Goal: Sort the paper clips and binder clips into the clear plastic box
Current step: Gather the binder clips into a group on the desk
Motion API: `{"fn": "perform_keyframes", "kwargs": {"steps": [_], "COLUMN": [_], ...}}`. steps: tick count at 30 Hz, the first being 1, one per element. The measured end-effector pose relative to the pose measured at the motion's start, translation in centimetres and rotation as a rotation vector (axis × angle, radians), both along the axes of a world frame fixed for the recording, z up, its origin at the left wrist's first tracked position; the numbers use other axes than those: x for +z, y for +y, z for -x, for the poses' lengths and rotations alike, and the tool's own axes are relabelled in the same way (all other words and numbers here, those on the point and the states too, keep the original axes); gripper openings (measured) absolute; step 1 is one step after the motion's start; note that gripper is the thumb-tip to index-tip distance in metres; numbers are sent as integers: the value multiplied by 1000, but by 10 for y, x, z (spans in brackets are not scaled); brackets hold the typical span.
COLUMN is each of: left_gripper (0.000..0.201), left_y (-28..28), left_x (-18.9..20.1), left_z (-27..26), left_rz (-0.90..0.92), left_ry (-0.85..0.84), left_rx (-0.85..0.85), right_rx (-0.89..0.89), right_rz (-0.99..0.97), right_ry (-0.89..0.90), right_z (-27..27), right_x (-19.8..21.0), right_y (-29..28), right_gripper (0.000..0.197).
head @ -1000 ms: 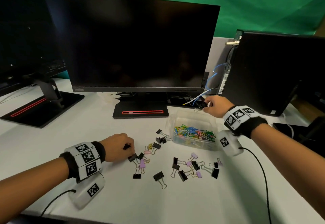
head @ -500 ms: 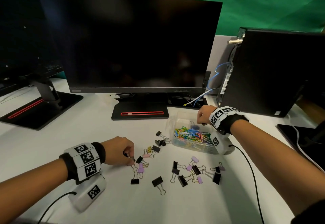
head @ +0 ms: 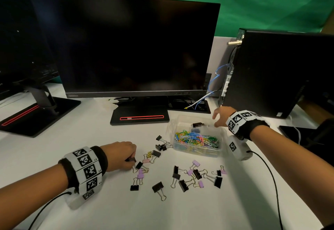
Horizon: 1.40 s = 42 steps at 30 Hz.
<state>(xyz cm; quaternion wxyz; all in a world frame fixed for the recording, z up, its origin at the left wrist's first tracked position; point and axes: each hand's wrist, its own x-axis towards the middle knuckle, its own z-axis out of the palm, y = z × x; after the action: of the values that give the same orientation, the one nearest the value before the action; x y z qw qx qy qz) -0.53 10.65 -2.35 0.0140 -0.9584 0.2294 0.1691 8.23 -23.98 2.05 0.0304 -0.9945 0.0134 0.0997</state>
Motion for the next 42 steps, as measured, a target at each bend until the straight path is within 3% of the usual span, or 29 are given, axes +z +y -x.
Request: {"fn": "perform_keyframes", "kwargs": {"steps": [3,10,14,18,23,31,42], "left_gripper": [17,18,7,10,21,43,30], "left_y": [0,-5,-23,-59,-115,-144,-146], "left_x": [2,25,45,50,39,31,36], "left_z": [-3,-13,-32,-59,-79,-96,-108], "left_rz": [51,207,413,554,518,235,389], "left_ry": [19,1,-97,-124,-110,-10,63], "left_rx": [13,37,61,87,82,99,147], "right_rx": [-41,84,78,84,92,67,138], "right_rz": [-32,-130,-211,-258,-315,-345,-295], "right_ry": [28,-50,-72,-54,-30,-79,-116], "right_z": [11,21,25,30,37,39,36], "right_x": [-5,-10,-16,-19,-21,-24,-24], "right_y": [-10,-2,2,7,11,2,8], "right_gripper": [43,52,45,38,31,22,22]}}
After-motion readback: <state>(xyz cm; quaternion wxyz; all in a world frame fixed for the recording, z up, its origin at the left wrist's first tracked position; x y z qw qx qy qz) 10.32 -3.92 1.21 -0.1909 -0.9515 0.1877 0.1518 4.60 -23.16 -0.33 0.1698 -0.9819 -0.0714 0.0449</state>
